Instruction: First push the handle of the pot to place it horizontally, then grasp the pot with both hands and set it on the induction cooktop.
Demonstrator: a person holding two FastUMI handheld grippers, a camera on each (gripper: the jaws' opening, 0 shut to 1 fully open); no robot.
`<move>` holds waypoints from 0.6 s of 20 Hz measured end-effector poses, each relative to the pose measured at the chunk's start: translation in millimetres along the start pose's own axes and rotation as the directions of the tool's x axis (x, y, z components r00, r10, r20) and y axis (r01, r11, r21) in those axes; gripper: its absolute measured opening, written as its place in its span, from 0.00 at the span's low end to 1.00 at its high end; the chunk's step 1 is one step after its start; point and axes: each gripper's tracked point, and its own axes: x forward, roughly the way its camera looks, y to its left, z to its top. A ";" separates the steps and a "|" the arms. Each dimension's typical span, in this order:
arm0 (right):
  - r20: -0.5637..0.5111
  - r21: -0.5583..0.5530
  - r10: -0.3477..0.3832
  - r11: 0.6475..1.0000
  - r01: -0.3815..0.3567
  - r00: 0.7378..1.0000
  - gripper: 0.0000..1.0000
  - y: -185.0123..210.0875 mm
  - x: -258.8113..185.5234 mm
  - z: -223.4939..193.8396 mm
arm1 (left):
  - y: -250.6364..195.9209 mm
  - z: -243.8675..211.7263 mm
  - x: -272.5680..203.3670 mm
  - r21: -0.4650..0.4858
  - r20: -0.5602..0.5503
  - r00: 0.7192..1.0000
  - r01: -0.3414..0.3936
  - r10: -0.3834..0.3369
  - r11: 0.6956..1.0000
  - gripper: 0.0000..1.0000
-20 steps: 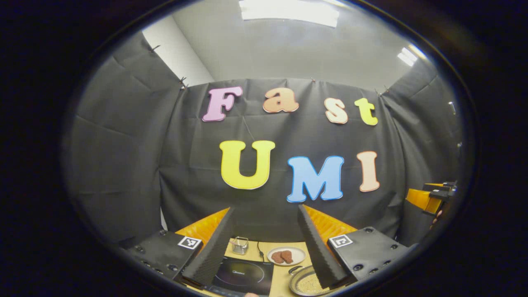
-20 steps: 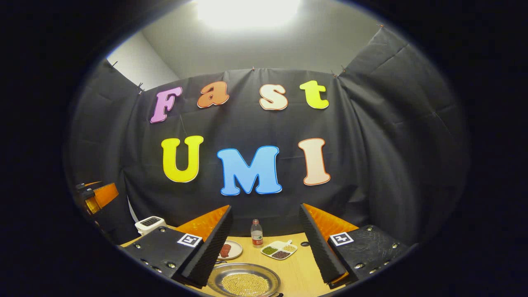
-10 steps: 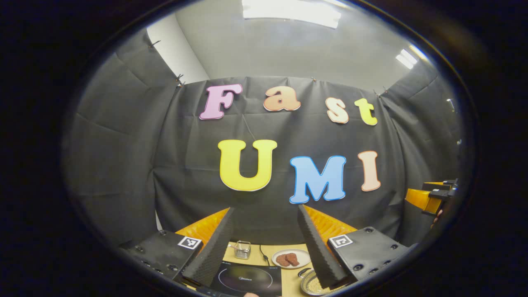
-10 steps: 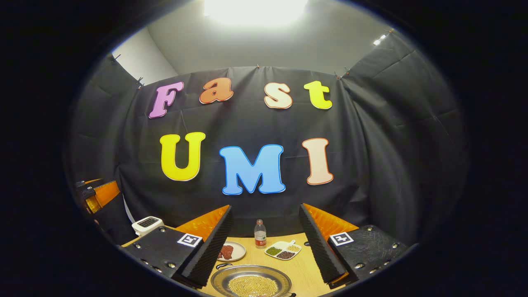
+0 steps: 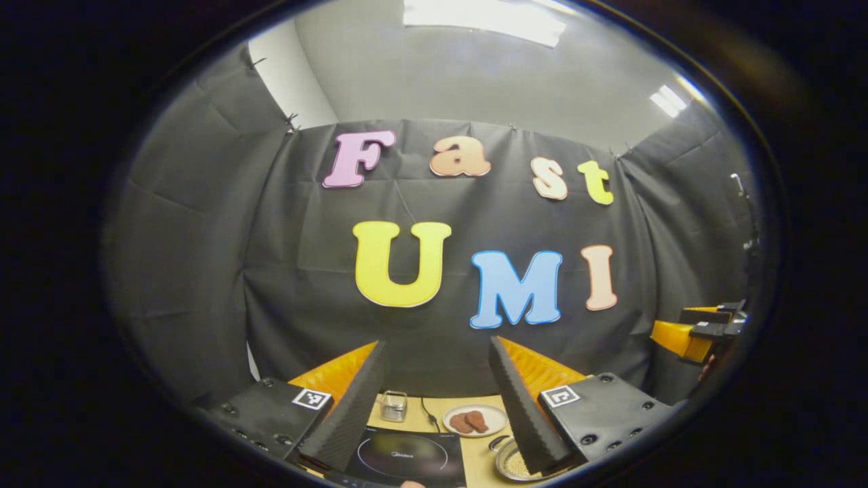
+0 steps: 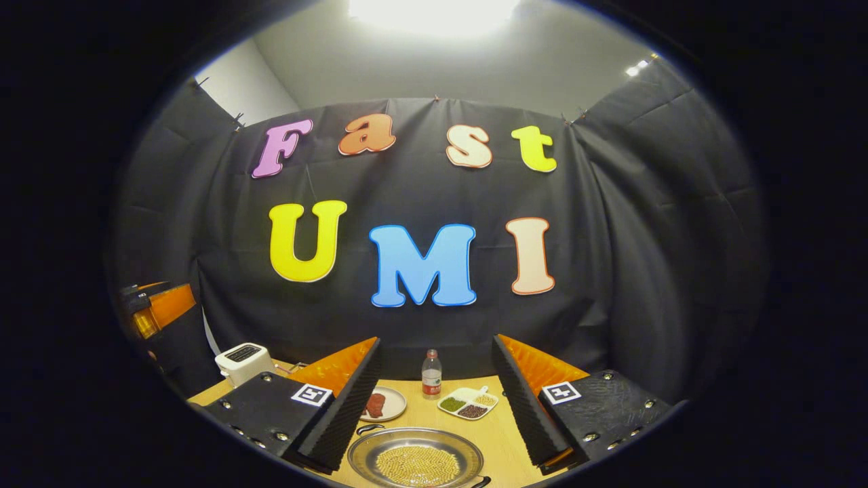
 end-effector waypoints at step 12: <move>-0.330 0.055 0.127 0.992 -0.115 0.935 0.77 -22.2 8.0 -142.4 | -70.8 -14.9 17.4 0.027 -0.037 0.999 0.036 -0.035 0.999 0.96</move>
